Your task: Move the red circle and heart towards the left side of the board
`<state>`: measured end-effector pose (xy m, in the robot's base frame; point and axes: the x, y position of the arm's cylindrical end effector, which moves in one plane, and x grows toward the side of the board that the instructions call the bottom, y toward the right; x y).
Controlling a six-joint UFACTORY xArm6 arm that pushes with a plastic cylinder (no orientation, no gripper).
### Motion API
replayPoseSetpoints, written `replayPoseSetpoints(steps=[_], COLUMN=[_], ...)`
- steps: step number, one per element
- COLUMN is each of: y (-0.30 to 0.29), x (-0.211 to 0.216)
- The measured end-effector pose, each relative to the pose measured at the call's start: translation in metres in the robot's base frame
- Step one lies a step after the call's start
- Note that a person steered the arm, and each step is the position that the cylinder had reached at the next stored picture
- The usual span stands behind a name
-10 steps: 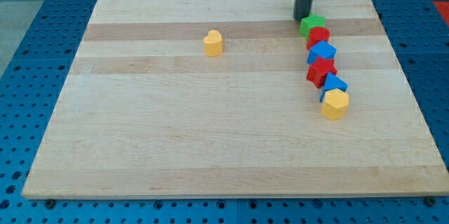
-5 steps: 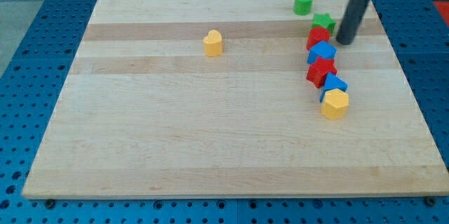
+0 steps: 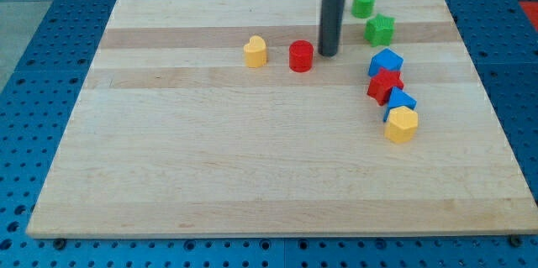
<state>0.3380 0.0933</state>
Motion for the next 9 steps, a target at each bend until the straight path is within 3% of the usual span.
replayPoseSetpoints(steps=[1,2,7,8,9], y=[0.024,0.008,-0.119,-0.116,-0.073], x=[0.016,0.026,-0.001,-0.001,-0.002])
